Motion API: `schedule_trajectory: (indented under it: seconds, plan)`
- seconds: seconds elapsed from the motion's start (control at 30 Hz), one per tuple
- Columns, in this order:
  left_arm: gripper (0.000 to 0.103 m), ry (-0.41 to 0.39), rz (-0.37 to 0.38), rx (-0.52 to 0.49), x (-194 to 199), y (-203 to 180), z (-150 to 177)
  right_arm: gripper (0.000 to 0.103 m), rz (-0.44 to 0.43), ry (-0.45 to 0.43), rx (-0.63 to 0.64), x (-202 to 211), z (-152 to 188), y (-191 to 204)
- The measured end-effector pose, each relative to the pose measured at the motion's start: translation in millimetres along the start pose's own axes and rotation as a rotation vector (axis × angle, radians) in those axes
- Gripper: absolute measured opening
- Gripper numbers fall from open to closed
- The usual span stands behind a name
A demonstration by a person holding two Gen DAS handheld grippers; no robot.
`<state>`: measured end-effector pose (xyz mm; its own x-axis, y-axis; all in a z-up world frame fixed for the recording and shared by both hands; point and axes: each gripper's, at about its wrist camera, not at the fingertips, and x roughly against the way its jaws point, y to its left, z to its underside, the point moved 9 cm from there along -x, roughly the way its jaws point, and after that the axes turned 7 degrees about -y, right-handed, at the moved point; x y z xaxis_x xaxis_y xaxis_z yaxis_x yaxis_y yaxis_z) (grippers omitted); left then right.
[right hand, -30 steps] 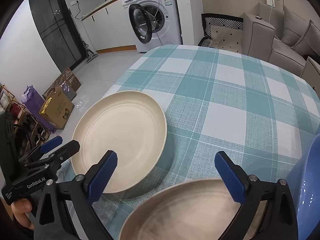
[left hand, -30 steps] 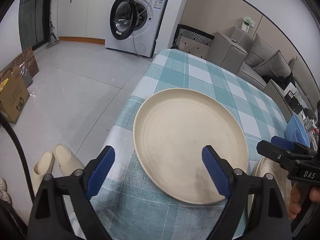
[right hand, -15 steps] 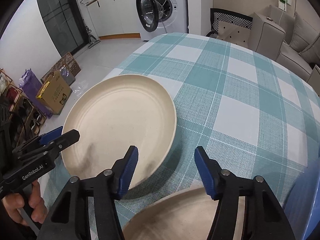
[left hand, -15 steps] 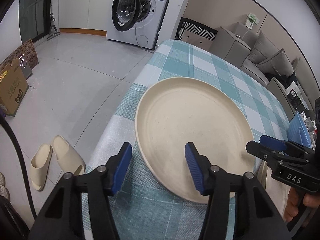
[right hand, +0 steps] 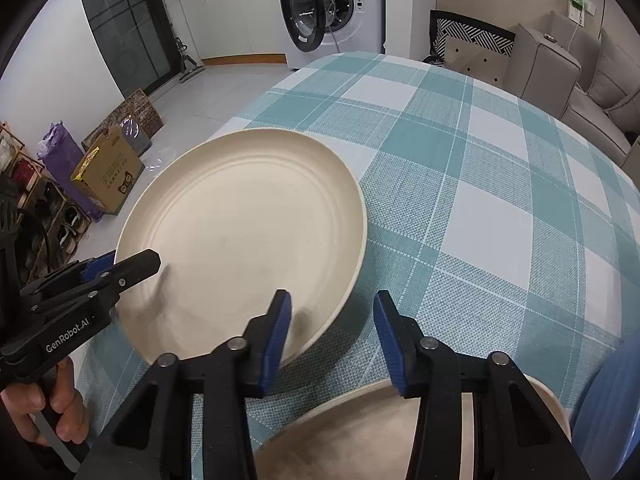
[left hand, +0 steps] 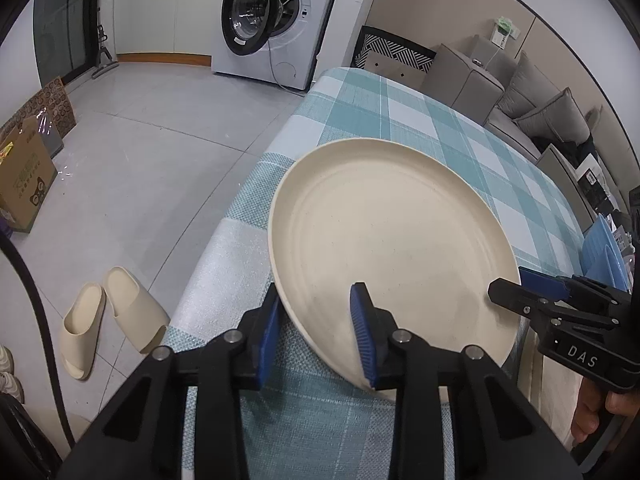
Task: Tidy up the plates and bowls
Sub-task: 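Lift the gripped cream plates off the cloth with both tools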
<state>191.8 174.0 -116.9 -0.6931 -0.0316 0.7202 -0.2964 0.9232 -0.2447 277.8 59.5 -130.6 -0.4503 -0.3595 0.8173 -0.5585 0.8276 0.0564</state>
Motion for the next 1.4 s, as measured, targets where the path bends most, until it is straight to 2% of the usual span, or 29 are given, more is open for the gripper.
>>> schedule_trajectory:
  seconds: [0.13,0.23,0.77,1.4]
  plan:
    - [0.031,-0.003,-0.003,-0.002,0,0,0,0.028,-0.002,-0.004,0.025,2,1,5]
    - [0.030,-0.007,-0.013,-0.013,0,0,0,0.023,0.016,-0.010,0.049,3,1,7]
    - [0.027,-0.031,-0.045,-0.064,6,-4,-2,0.023,0.045,-0.058,0.086,15,-3,9]
    - [0.027,-0.082,-0.012,-0.101,33,-25,-10,0.023,0.040,-0.134,0.056,55,-12,-4]
